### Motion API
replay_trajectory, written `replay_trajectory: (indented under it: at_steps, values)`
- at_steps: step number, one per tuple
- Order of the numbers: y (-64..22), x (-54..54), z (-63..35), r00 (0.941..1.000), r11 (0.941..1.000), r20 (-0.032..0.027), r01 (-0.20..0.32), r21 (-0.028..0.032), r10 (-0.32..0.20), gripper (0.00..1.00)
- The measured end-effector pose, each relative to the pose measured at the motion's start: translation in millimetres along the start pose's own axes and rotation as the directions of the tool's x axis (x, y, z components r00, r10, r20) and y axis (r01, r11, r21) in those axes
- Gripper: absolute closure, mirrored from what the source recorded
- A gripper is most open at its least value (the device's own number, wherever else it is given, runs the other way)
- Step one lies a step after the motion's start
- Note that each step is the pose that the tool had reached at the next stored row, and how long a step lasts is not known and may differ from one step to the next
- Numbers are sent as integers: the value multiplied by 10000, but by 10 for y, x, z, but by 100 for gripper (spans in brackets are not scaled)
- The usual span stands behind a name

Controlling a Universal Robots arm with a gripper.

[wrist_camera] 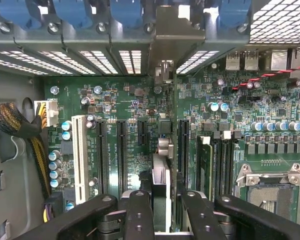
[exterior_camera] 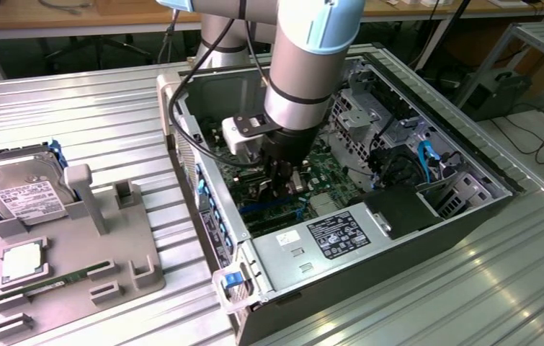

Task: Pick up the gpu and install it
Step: 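Insert the gpu into the slot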

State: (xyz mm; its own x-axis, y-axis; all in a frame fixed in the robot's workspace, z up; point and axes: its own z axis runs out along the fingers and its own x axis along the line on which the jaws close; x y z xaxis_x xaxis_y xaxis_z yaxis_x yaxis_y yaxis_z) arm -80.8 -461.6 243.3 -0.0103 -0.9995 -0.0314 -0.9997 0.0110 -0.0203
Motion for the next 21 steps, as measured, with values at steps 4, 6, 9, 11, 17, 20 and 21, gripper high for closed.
replay_trajectory:
  at_steps: [4,6,9,11,17,20,21]
  values:
    - [1,1,37,10000,10000,6,-2,-35,2,73]
    - [2,3,61,10000,10000,3,-4,-59,4,73]
    - [2,3,80,10000,10000,11,-4,-76,4,73]
    - [2,3,81,10000,10000,13,-3,-76,3,73]
    - [7,-10,126,10000,10000,-5,-2,-83,2,73]
    - [9,-11,146,10000,10000,-3,0,-83,0,73]
    - [9,-11,149,10000,10000,6,-1,-80,1,73]
